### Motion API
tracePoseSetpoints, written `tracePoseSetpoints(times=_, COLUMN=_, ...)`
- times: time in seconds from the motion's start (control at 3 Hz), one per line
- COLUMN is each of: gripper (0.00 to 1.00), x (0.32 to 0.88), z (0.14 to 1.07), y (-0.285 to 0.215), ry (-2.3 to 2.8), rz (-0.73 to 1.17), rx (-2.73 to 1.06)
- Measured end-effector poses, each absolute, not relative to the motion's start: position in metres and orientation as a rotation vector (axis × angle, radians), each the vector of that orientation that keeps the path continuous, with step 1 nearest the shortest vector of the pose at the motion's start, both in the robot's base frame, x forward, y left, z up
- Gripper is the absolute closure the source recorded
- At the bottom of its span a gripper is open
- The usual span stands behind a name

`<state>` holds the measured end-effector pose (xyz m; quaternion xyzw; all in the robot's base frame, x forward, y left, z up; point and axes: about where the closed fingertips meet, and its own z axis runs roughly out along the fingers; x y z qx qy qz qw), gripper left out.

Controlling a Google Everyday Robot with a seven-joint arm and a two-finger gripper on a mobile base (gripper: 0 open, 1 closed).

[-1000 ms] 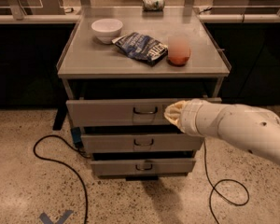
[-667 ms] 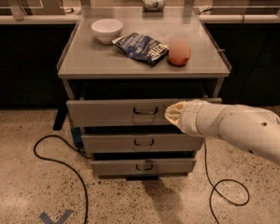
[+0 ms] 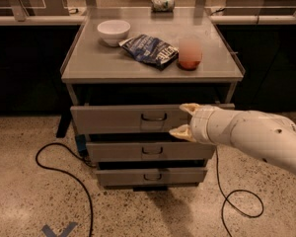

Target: Open top drawer

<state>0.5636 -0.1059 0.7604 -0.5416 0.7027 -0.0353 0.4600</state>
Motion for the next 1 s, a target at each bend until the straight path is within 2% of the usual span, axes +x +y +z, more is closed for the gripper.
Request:
tracePoseSetpoints(times=0.33, gripper=0.00, x=0.5636, z=0.7604, y=-0.1059, ry=1.730, rz=-0.087, rx=-1.333)
tracePoseSetpoints(times=1.0, gripper=0.00, x=0.5682, z=0.7539, y=-0.1080, ry=1.742, rz=-0.083, rx=-1.346)
